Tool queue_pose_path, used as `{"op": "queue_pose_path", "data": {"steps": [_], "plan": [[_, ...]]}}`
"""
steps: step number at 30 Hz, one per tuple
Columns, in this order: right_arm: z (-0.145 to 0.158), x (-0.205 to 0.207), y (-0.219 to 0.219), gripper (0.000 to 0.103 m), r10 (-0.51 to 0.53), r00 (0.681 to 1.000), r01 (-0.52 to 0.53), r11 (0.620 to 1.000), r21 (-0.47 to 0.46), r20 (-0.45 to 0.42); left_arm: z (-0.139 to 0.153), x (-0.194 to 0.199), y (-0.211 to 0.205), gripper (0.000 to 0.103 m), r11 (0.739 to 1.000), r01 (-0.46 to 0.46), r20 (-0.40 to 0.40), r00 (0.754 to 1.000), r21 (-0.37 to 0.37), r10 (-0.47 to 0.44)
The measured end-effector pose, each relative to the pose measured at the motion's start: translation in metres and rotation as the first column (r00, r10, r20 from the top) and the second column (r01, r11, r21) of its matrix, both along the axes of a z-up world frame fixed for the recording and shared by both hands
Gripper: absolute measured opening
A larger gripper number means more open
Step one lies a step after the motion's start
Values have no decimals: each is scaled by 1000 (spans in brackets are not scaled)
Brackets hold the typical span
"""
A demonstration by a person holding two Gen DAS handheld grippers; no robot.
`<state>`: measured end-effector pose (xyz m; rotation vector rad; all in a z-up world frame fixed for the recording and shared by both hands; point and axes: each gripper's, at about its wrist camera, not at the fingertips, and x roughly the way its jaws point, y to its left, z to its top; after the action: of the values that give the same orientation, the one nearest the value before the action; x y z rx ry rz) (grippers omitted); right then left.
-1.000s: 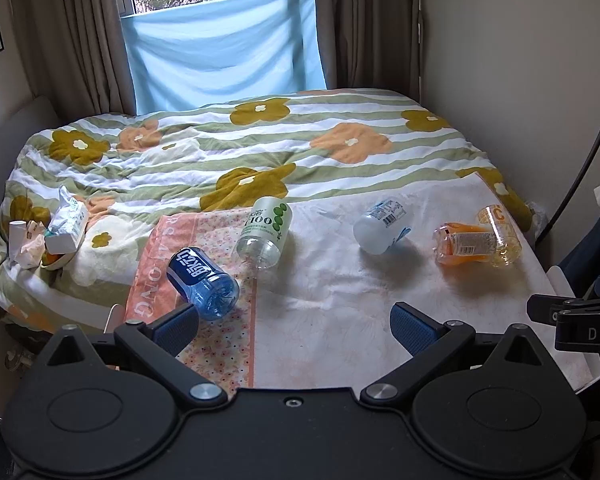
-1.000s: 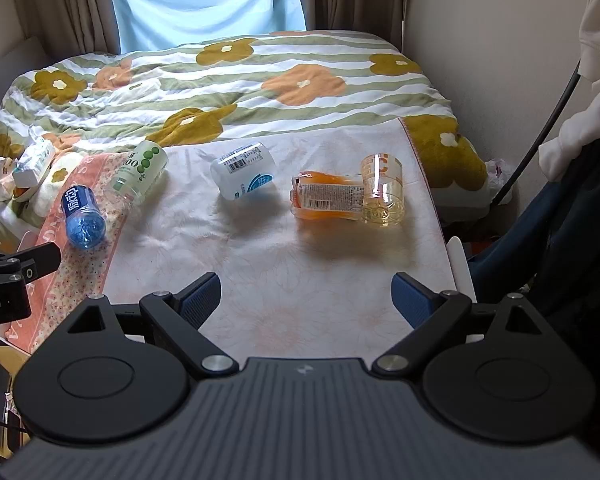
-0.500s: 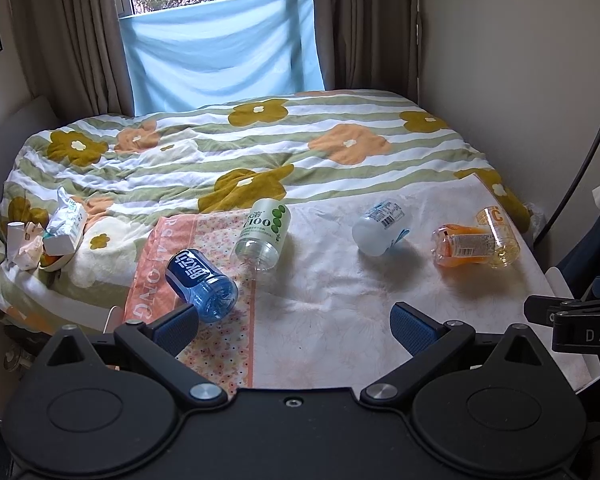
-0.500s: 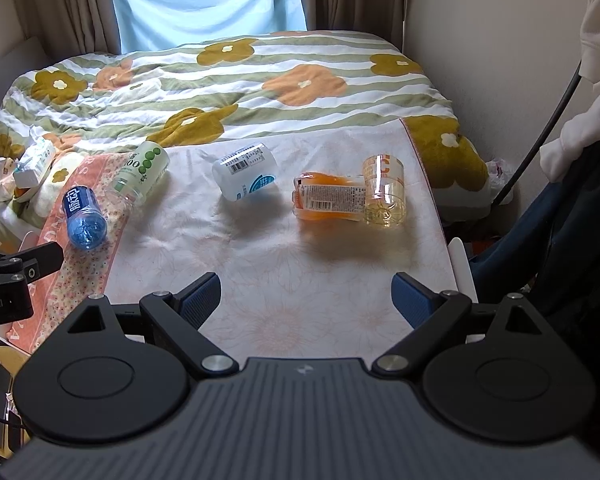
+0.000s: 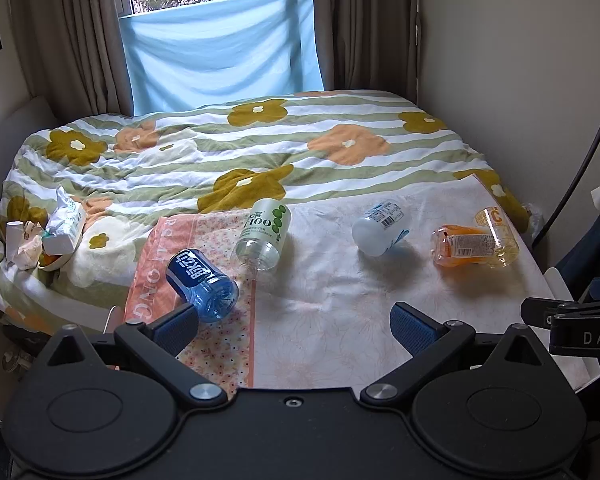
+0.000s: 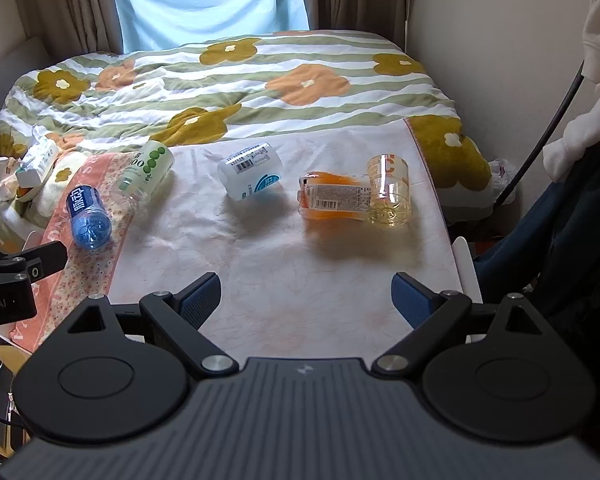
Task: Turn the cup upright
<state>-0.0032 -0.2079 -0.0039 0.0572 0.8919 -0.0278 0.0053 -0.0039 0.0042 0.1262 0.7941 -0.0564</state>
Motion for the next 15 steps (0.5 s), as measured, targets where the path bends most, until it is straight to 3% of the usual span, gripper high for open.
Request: {"op": "queue_pose_path", "data": {"steps": [15], "plan": [[-2,1,-1,103,-2,1000,2,1000,3,-2,0,0,0,103,1000,1,-1,1000,-1,-1]]}}
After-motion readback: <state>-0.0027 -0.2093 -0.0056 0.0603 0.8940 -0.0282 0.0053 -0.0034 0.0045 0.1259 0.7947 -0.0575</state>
